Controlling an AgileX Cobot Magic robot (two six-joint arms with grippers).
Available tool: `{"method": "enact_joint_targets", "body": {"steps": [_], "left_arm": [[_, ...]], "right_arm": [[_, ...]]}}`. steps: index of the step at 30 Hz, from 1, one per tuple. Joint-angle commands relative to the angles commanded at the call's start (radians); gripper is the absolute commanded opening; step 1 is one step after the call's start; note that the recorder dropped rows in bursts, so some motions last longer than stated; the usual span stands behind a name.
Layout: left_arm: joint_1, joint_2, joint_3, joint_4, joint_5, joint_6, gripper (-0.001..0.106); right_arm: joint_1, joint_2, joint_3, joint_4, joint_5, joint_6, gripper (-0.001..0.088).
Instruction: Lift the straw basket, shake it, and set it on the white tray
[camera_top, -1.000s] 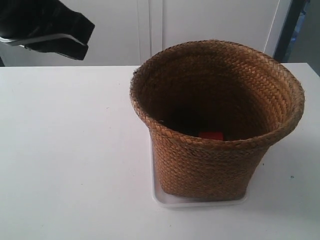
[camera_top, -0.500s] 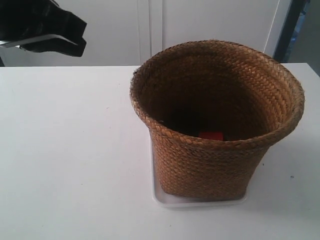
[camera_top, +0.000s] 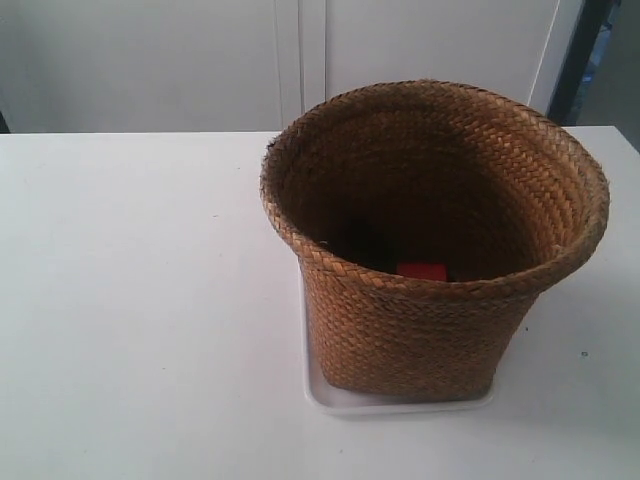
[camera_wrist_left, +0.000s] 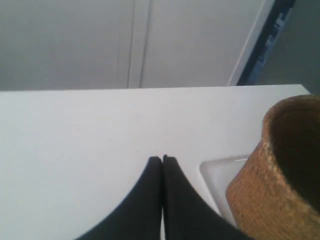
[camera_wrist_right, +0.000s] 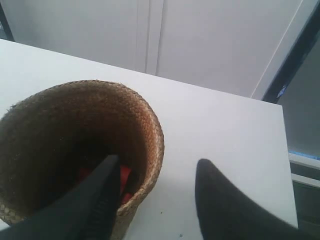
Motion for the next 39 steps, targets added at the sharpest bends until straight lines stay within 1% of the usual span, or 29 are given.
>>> {"method": "enact_joint_targets", "body": {"steps": [3, 5, 7, 9, 10, 13, 16, 20, 23, 24, 27, 30, 32, 34, 39], "left_arm": [[0.075, -0.095, 0.156, 0.007, -0.045, 0.068, 0.001], [0.102, -0.170, 0.260, 0.009, -0.109, 0.146, 0.001], [0.112, -0.256, 0.375, 0.011, -0.199, 0.233, 0.001], [0.113, -0.335, 0.476, 0.011, -0.254, 0.280, 0.001], [0.113, -0.379, 0.517, 0.011, -0.256, 0.285, 0.001], [0.113, -0.486, 0.600, 0.011, -0.230, 0.285, 0.001], [0.113, -0.544, 0.637, 0.011, -0.194, 0.292, 0.001], [0.113, -0.549, 0.644, 0.018, -0.104, 0.345, 0.001], [0.113, -0.549, 0.658, 0.034, -0.038, 0.335, 0.001], [0.113, -0.547, 0.670, 0.046, -0.038, 0.319, 0.001], [0.113, -0.546, 0.726, 0.128, -0.050, 0.220, 0.001], [0.113, -0.546, 0.785, 0.243, -0.075, 0.209, 0.001], [0.113, -0.546, 0.819, 0.252, -0.081, 0.222, 0.001], [0.113, -0.546, 0.829, 0.252, -0.083, 0.239, 0.001], [0.113, -0.546, 0.831, 0.252, -0.089, 0.241, 0.001]], "right_arm": [[0.000, 0.000, 0.000, 0.000, 0.000, 0.000, 0.0445], [0.000, 0.000, 0.000, 0.000, 0.000, 0.000, 0.0445], [0.000, 0.000, 0.000, 0.000, 0.000, 0.000, 0.0445], [0.000, 0.000, 0.000, 0.000, 0.000, 0.000, 0.0445], [0.000, 0.000, 0.000, 0.000, 0.000, 0.000, 0.0445], [0.000, 0.000, 0.000, 0.000, 0.000, 0.000, 0.0445], [0.000, 0.000, 0.000, 0.000, 0.000, 0.000, 0.0445], [0.000, 0.000, 0.000, 0.000, 0.000, 0.000, 0.0445], [0.000, 0.000, 0.000, 0.000, 0.000, 0.000, 0.0445], [0.000, 0.000, 0.000, 0.000, 0.000, 0.000, 0.0445], [0.000, 0.000, 0.000, 0.000, 0.000, 0.000, 0.0445], [0.000, 0.000, 0.000, 0.000, 0.000, 0.000, 0.0445], [0.000, 0.000, 0.000, 0.000, 0.000, 0.000, 0.0445], [0.000, 0.000, 0.000, 0.000, 0.000, 0.000, 0.0445], [0.000, 0.000, 0.000, 0.000, 0.000, 0.000, 0.0445]]}}
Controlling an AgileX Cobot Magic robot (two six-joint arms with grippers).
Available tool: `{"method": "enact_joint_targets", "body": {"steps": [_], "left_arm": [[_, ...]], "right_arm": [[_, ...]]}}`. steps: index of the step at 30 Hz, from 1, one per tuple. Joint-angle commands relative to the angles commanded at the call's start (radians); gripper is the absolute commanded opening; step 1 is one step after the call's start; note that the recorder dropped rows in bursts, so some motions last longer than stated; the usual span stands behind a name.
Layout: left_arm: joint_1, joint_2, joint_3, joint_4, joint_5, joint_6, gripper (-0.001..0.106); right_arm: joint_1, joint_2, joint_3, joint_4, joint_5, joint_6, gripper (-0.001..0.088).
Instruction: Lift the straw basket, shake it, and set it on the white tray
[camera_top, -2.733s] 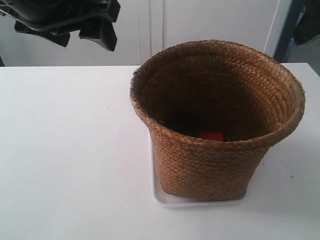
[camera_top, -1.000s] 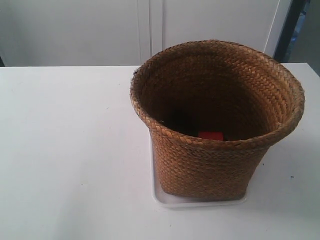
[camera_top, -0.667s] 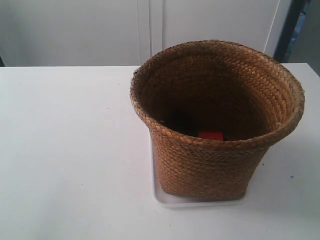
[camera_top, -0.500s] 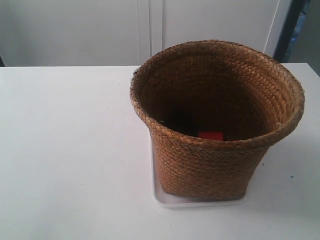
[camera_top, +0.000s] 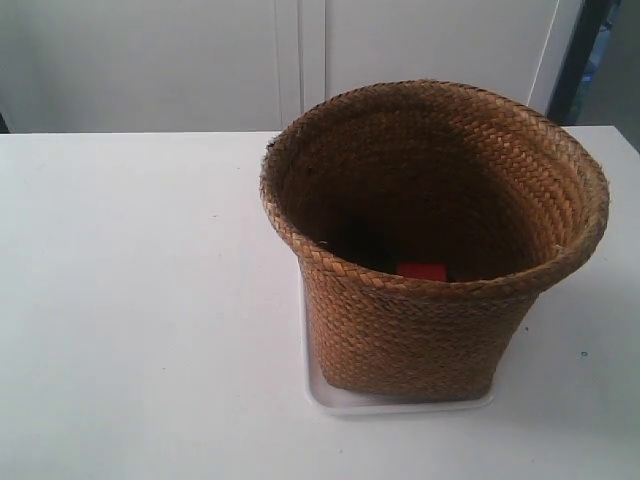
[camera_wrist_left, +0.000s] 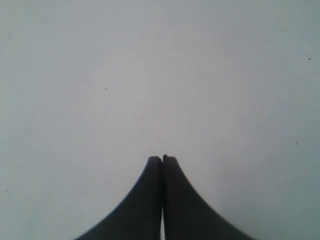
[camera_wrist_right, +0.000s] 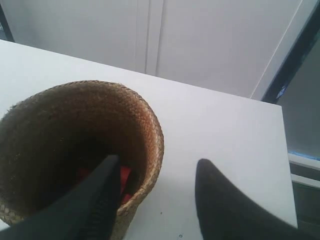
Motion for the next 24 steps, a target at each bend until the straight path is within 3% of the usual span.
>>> {"method": "enact_joint_targets", "body": {"steps": [10, 12, 14, 15, 16, 17, 19, 24], "left_arm": [[0.000, 0.000, 0.000, 0.000, -0.002, 0.000, 0.001], [0.000, 0.000, 0.000, 0.000, -0.002, 0.000, 0.001], [0.000, 0.000, 0.000, 0.000, -0.002, 0.000, 0.001], [0.000, 0.000, 0.000, 0.000, -0.002, 0.000, 0.001], [0.000, 0.000, 0.000, 0.000, -0.002, 0.000, 0.001], [0.000, 0.000, 0.000, 0.000, -0.002, 0.000, 0.001], [0.000, 0.000, 0.000, 0.000, -0.002, 0.000, 0.001], [0.000, 0.000, 0.000, 0.000, -0.004, 0.000, 0.001]], "right_arm": [[0.000, 0.000, 0.000, 0.000, 0.000, -0.006, 0.0445], [0.000, 0.018, 0.017, -0.009, 0.000, -0.076, 0.0445], [0.000, -0.010, 0.123, -0.003, -0.253, -0.087, 0.0445], [0.000, -0.048, 0.231, 0.020, -0.478, -0.087, 0.0445], [0.000, -0.071, 0.298, 0.031, -0.585, -0.085, 0.0445], [0.000, -0.116, 0.433, 0.046, -0.743, -0.069, 0.0445], [0.000, -0.186, 0.613, 0.046, -0.826, -0.060, 0.0445], [0.000, -0.316, 0.897, 0.044, -0.852, -0.060, 0.0445]]}}
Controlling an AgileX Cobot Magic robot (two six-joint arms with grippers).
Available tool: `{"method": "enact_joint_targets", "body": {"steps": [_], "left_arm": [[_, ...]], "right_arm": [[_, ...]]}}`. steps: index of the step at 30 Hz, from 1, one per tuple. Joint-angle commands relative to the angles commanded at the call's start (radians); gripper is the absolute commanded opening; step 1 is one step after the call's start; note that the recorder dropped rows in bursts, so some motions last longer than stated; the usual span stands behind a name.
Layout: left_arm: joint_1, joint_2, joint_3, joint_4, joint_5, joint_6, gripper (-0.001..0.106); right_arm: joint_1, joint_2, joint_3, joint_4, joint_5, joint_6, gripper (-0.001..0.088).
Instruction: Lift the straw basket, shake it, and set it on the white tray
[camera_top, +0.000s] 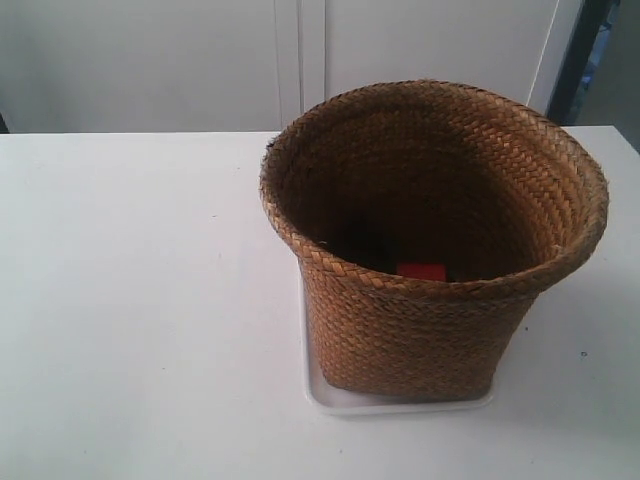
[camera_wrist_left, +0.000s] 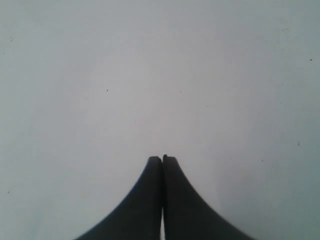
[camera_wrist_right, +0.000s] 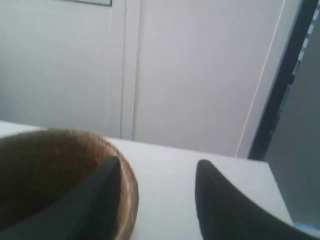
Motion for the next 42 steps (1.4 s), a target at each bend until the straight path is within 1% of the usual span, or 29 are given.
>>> {"method": "enact_joint_targets", "body": {"steps": [3, 7, 11, 13, 17, 20, 29, 34, 36, 39, 42], "left_arm": [[0.000, 0.000, 0.000, 0.000, 0.000, 0.000, 0.001], [0.000, 0.000, 0.000, 0.000, 0.000, 0.000, 0.001], [0.000, 0.000, 0.000, 0.000, 0.000, 0.000, 0.001], [0.000, 0.000, 0.000, 0.000, 0.000, 0.000, 0.001], [0.000, 0.000, 0.000, 0.000, 0.000, 0.000, 0.001], [0.000, 0.000, 0.000, 0.000, 0.000, 0.000, 0.001], [0.000, 0.000, 0.000, 0.000, 0.000, 0.000, 0.001], [0.000, 0.000, 0.000, 0.000, 0.000, 0.000, 0.001], [0.000, 0.000, 0.000, 0.000, 0.000, 0.000, 0.001], [0.000, 0.000, 0.000, 0.000, 0.000, 0.000, 0.001], [0.000, 0.000, 0.000, 0.000, -0.002, 0.000, 0.001]], "right_arm": [[0.000, -0.083, 0.136, -0.002, -0.023, 0.000, 0.0445], [0.000, -0.189, 0.276, -0.020, -0.142, 0.000, 0.0445], [0.000, -0.270, 0.372, -0.035, -0.203, 0.000, 0.0445], [0.000, -0.307, 0.403, -0.070, -0.216, 0.000, 0.0445], [0.000, -0.371, 0.441, -0.153, -0.217, 0.000, 0.0445], [0.000, -0.409, 0.455, -0.191, -0.199, 0.000, 0.0445], [0.000, -0.477, 0.542, -0.195, -0.185, 0.030, 0.0445], [0.000, -0.485, 0.578, -0.197, -0.180, 0.035, 0.0445], [0.000, -0.485, 0.578, -0.197, -0.150, 0.035, 0.0445], [0.000, -0.485, 0.578, -0.197, -0.059, 0.037, 0.0445], [0.000, -0.485, 0.578, -0.194, -0.035, 0.037, 0.0445]]}}
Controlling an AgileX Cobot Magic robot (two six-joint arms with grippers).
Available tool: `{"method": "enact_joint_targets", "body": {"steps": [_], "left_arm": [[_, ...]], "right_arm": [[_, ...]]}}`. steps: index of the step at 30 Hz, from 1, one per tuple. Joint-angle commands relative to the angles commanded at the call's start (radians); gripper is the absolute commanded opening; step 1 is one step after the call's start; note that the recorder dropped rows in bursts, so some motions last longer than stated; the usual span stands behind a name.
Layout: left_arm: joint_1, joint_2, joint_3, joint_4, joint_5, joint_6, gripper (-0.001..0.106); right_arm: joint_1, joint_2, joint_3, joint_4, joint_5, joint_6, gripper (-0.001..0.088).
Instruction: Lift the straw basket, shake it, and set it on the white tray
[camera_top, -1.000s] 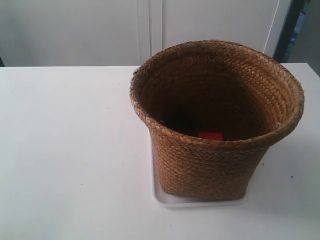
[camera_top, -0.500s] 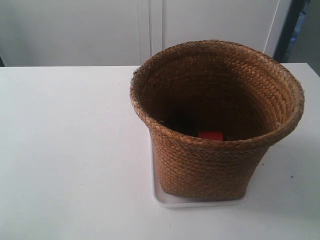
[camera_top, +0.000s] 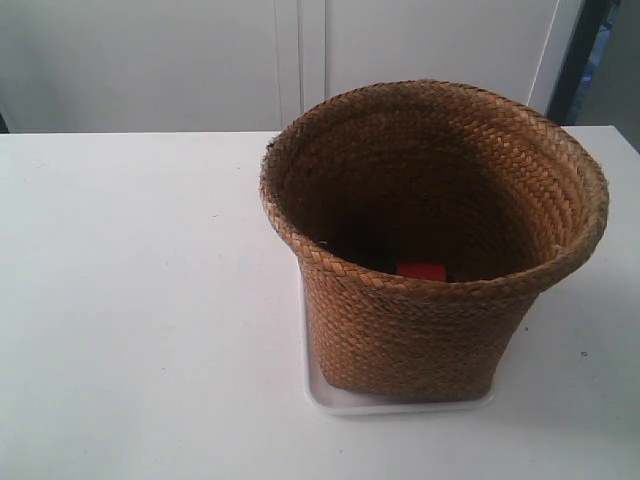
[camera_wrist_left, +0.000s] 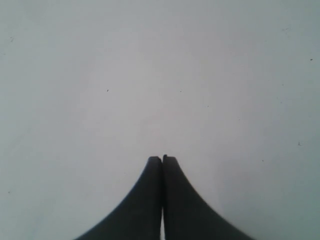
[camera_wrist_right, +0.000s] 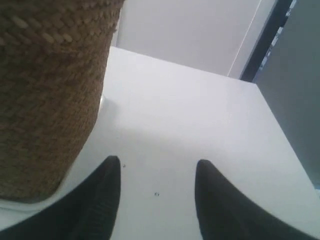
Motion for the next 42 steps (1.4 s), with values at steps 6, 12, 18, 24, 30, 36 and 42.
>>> {"method": "enact_joint_targets", "body": {"steps": [6, 12, 18, 24, 30, 36, 42], "left_arm": [[0.000, 0.000, 0.000, 0.000, -0.002, 0.000, 0.001], [0.000, 0.000, 0.000, 0.000, -0.002, 0.000, 0.001], [0.000, 0.000, 0.000, 0.000, -0.002, 0.000, 0.001], [0.000, 0.000, 0.000, 0.000, -0.004, 0.000, 0.001], [0.000, -0.009, 0.000, 0.004, -0.022, 0.052, 0.001], [0.000, -0.069, 0.000, 0.002, -0.035, 0.052, 0.001], [0.000, -0.069, 0.000, 0.002, -0.077, 0.052, 0.001]], "right_arm": [[0.000, 0.000, 0.000, 0.000, 0.000, 0.000, 0.0445], [0.000, 0.000, 0.000, 0.000, 0.002, 0.000, 0.0445], [0.000, 0.000, 0.000, 0.000, 0.002, 0.000, 0.0445], [0.000, 0.000, 0.000, 0.000, 0.002, 0.000, 0.0445], [0.000, 0.000, 0.000, 0.000, 0.002, 0.000, 0.0445], [0.000, 0.000, 0.000, 0.000, 0.002, 0.000, 0.0445], [0.000, 0.000, 0.000, 0.000, 0.002, 0.000, 0.0445]]}}
